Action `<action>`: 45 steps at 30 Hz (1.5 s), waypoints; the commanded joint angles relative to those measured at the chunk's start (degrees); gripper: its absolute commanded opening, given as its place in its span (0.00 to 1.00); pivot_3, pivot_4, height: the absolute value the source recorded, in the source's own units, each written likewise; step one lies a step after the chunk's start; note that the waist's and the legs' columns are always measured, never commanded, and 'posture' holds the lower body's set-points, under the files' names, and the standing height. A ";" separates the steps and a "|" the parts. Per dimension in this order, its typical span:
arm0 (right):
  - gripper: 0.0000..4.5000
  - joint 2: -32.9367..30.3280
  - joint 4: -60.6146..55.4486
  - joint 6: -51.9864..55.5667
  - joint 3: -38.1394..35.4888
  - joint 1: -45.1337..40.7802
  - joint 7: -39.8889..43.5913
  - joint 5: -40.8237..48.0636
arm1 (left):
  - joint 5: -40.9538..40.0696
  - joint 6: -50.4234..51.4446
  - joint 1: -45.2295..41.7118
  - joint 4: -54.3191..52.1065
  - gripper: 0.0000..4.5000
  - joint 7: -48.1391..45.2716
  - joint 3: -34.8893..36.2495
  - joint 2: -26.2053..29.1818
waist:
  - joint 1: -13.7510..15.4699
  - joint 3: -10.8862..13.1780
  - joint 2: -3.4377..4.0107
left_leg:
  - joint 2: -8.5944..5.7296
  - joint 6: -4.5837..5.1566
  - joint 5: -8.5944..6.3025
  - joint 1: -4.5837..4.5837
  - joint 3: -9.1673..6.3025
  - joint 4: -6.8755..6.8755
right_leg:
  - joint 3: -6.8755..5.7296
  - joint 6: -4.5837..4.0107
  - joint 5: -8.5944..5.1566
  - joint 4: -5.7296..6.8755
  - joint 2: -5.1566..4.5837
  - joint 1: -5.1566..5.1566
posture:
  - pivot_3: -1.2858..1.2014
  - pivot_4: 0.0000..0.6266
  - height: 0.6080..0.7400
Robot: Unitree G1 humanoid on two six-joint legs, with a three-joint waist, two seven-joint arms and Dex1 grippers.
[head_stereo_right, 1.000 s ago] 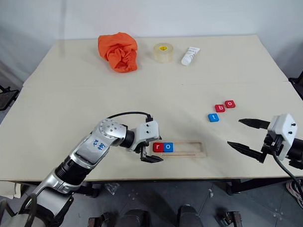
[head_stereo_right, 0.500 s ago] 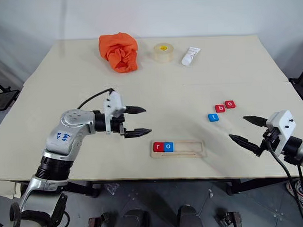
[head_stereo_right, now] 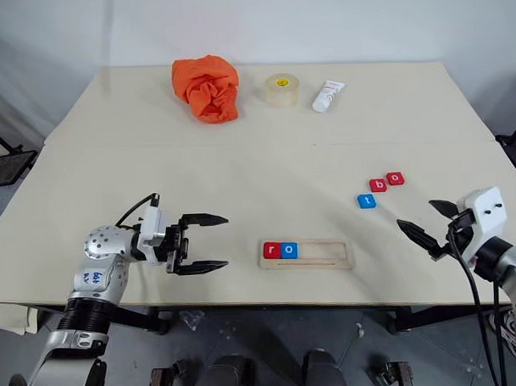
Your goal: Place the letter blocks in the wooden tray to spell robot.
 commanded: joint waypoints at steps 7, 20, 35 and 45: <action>1.00 2.51 -8.48 3.38 -5.34 3.32 -6.54 2.91 | -2.71 -2.26 -2.14 2.72 0.99 -3.14 1.26 -0.43 | -0.30 0.00 0.00 | 0.03 0.01 0.00 0.02 0.02 0.01 | 0.03 0.00 0.00 0.06 0.07 0.00 | 0.52 0.24 1.00; 1.00 6.08 -13.67 5.09 -8.16 5.30 -12.71 4.67 | -3.84 -0.07 -2.84 1.86 0.99 -3.73 0.80 -1.08 | -0.35 0.00 0.00 | 0.02 0.04 -0.02 0.02 0.02 -0.02 | 0.05 0.00 0.00 0.05 0.08 -0.01 | 0.52 0.24 1.00; 1.00 4.69 -7.80 7.40 -2.44 -2.66 -13.75 2.31 | -4.39 2.50 -0.38 -3.21 0.99 -2.14 0.69 -1.32 | -1.56 0.00 0.00 | 0.05 0.04 -0.02 0.04 0.02 -0.05 | 0.07 0.00 0.00 0.05 0.06 -0.01 | 0.52 0.24 1.00; 1.00 3.23 21.72 9.95 14.02 -32.00 -11.37 -8.11 | -4.47 3.92 3.20 -8.38 0.99 1.07 0.37 -2.24 | -1.95 0.02 0.04 | 0.10 -0.01 0.02 0.11 0.13 -0.24 | 0.11 -0.05 0.03 0.02 0.02 -0.10 | 0.52 0.24 1.00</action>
